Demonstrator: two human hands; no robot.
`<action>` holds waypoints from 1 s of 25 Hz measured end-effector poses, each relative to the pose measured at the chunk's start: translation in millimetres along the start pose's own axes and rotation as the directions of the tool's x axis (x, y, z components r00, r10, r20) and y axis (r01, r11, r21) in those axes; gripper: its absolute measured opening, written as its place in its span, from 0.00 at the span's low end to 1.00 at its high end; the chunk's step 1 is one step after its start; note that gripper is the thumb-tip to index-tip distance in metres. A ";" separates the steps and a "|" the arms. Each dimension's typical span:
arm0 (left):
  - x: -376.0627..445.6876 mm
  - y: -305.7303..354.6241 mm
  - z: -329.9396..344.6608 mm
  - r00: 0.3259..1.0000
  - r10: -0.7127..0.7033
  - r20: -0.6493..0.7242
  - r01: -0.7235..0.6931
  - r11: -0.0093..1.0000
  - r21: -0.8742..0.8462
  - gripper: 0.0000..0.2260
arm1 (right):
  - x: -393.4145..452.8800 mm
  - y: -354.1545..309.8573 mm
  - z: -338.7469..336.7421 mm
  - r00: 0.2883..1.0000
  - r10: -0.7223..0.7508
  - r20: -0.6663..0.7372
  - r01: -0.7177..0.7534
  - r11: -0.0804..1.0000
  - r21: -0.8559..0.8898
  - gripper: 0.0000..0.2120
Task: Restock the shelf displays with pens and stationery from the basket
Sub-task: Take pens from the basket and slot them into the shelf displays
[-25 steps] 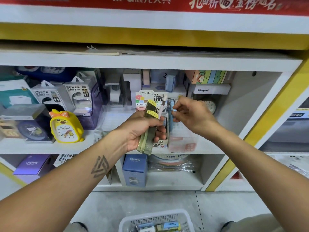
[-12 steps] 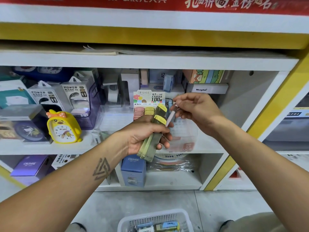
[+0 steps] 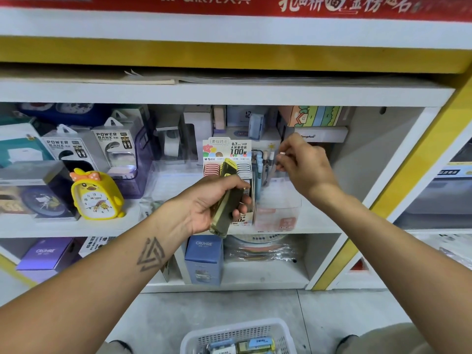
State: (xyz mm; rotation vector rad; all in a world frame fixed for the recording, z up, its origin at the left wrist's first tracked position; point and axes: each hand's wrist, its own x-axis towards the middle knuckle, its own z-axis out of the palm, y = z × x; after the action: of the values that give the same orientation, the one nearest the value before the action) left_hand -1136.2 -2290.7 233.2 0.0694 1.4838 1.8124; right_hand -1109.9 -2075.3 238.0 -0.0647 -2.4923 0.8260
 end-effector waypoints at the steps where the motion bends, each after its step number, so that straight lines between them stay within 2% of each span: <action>1: -0.9 0.8 -0.4 1.000 -0.017 0.008 0.017 0.999 -0.030 0.09 | -0.6 0.8 1.5 1.000 -0.018 0.006 0.018 1.000 0.000 0.02; 5: -4.3 2.2 -2.4 0.999 -0.031 0.038 0.034 0.997 -0.073 0.09 | -3.3 2.9 5.6 0.999 -0.028 0.037 0.028 1.000 0.002 0.04; 10: -6.4 1.4 -1.6 0.997 0.008 0.081 -0.001 0.997 -0.081 0.04 | 0.3 2.9 9.2 0.994 -0.095 0.049 0.098 0.994 -0.045 0.04; 12: -6.8 0.5 -1.6 0.992 0.011 0.126 0.002 0.995 -0.099 0.05 | 1.4 5.6 11.1 0.985 -0.136 0.102 0.151 0.976 -0.160 0.12; 14: -7.8 -0.7 -1.4 0.985 0.023 0.168 -0.005 0.995 -0.104 0.05 | 0.4 6.1 15.0 0.974 -0.093 0.207 0.153 0.942 -0.298 0.19; 15: -7.9 -1.2 -1.2 0.984 0.034 0.177 -0.016 0.995 -0.102 0.05 | 0.1 5.4 16.8 0.976 -0.068 0.208 0.132 0.940 -0.313 0.20; 16: -7.8 -1.4 -1.4 0.983 0.047 0.177 -0.030 0.994 -0.101 0.07 | 0.4 2.4 17.6 0.982 -0.057 0.181 0.106 0.955 -0.275 0.19; 17: -7.7 -1.0 -2.1 0.984 0.061 0.166 -0.045 0.994 -0.099 0.09 | 1.0 -2.0 17.4 0.989 -0.039 0.144 0.063 0.984 -0.165 0.16; 18: -7.6 -0.2 -3.0 0.986 0.076 0.148 -0.062 0.993 -0.096 0.12 | 1.4 -8.3 16.4 0.989 0.008 0.145 -0.011 1.000 0.016 0.12; 20: -7.8 2.1 -4.9 0.987 0.113 0.118 -0.101 0.990 -0.099 0.14 | -0.2 -21.7 12.8 0.946 0.086 0.313 -0.211 0.894 0.395 0.07; 21: -8.3 3.2 -5.5 0.985 0.130 0.111 -0.119 0.987 -0.103 0.14 | -2.1 -26.9 12.6 0.911 0.083 0.403 -0.291 0.822 0.490 0.07; 23: -11.3 5.0 -6.7 0.983 0.163 0.090 -0.153 0.983 -0.106 0.14 | -6.4 -34.2 15.7 0.872 0.055 0.486 -0.362 0.741 0.565 0.08; 25: -13.8 7.0 -9.2 0.980 0.194 0.034 -0.190 0.978 -0.085 0.15 | -6.9 -39.3 18.5 0.866 0.044 0.498 -0.388 0.686 0.616 0.09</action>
State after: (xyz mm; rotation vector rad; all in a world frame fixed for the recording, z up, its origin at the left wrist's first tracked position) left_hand -1134.8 -2306.4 242.0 0.2165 1.4120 2.0110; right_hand -1108.4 -2118.8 244.7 0.1042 -2.3932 2.0659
